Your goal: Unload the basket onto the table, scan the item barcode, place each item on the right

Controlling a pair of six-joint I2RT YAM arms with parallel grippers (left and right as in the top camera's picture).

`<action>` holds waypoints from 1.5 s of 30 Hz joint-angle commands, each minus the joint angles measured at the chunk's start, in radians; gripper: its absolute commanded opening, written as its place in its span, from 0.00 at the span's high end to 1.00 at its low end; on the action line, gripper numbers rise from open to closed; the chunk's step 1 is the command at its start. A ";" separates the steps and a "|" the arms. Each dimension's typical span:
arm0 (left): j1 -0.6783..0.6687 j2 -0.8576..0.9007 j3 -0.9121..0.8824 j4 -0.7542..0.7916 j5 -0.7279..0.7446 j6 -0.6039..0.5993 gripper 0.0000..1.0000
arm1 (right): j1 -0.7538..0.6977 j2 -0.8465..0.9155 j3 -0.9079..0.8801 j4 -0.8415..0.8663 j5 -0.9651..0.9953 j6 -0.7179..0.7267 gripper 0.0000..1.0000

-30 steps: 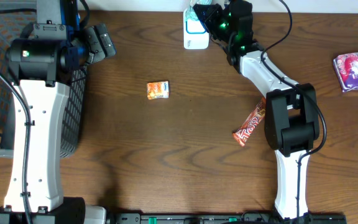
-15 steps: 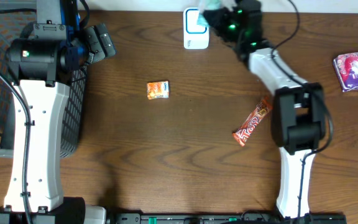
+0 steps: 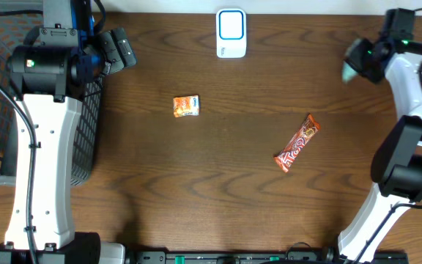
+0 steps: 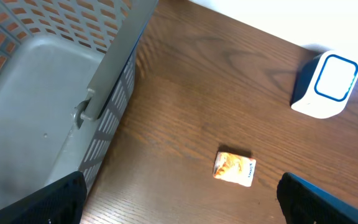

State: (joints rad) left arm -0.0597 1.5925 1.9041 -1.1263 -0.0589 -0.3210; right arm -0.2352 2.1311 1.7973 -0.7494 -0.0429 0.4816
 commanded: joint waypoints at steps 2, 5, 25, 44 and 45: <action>0.004 0.003 0.003 -0.003 -0.006 -0.005 0.02 | -0.050 -0.006 0.013 -0.027 0.165 -0.232 0.38; 0.004 0.003 0.003 -0.003 -0.006 -0.005 0.02 | -0.064 -0.006 0.013 -0.063 0.166 -0.271 0.01; 0.004 0.003 0.003 -0.003 -0.006 -0.005 0.02 | 0.197 -0.035 0.013 -0.479 -0.282 -0.103 0.01; 0.004 0.003 0.003 -0.003 -0.005 -0.005 0.02 | 0.605 -0.035 0.012 -0.474 0.037 0.072 0.01; 0.004 0.003 0.003 -0.003 -0.006 -0.005 0.02 | 0.615 -0.035 0.012 -0.470 0.037 0.072 0.01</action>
State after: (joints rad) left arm -0.0597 1.5925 1.9041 -1.1263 -0.0586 -0.3210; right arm 0.3584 2.1307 1.7981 -1.2266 -0.0387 0.5346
